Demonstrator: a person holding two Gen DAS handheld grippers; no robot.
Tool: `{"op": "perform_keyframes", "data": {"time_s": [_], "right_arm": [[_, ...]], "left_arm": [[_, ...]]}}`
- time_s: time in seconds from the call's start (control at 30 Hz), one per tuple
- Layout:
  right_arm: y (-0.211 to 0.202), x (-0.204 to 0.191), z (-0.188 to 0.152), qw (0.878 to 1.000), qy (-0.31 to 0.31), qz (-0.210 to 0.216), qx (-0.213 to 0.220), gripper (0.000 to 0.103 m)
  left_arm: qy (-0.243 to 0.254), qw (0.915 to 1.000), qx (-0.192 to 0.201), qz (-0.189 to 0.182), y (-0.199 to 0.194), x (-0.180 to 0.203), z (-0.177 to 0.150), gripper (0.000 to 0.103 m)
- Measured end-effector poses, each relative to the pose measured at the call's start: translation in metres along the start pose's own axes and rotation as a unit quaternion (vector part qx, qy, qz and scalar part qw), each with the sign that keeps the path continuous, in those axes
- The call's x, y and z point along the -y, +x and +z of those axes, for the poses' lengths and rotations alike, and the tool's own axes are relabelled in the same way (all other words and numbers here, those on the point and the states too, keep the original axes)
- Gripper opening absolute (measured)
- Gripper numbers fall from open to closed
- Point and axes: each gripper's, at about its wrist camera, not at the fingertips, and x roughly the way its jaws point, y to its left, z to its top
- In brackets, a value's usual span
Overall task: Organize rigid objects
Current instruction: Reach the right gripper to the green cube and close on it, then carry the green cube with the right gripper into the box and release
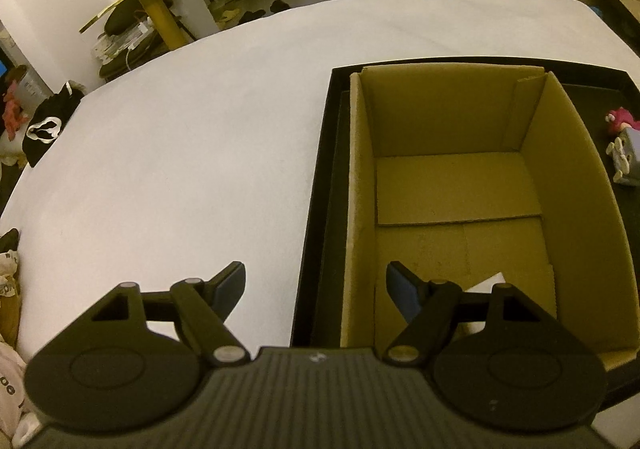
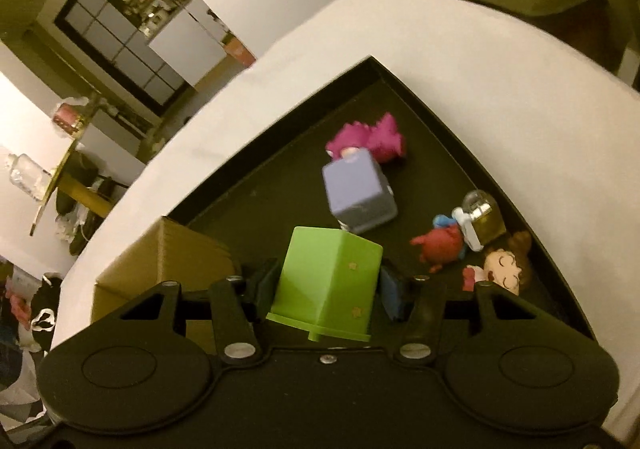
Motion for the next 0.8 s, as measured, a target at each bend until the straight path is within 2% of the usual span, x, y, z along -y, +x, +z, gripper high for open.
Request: {"op": "perform_keyframes", "data": {"time_s": [0.37, 0.5, 0.8], "right_arm": [[-0.010, -0.023, 0.002, 0.997, -0.057, 0.001, 0.044, 0.051], [-0.014, -0.045, 0.004, 0.993, -0.098, 0.017, 0.060, 0.051], [-0.018, -0.087, 0.000, 0.980, -0.185, 0.042, 0.059, 0.051]], "left_arm": [[-0.010, 0.9995, 0.001, -0.030, -0.001, -0.012, -0.001, 0.076], [-0.016, 0.9992, -0.002, -0.036, 0.003, -0.019, -0.001, 0.076], [-0.029, 0.9986, 0.007, -0.043, 0.007, -0.024, -0.001, 0.076]]}}
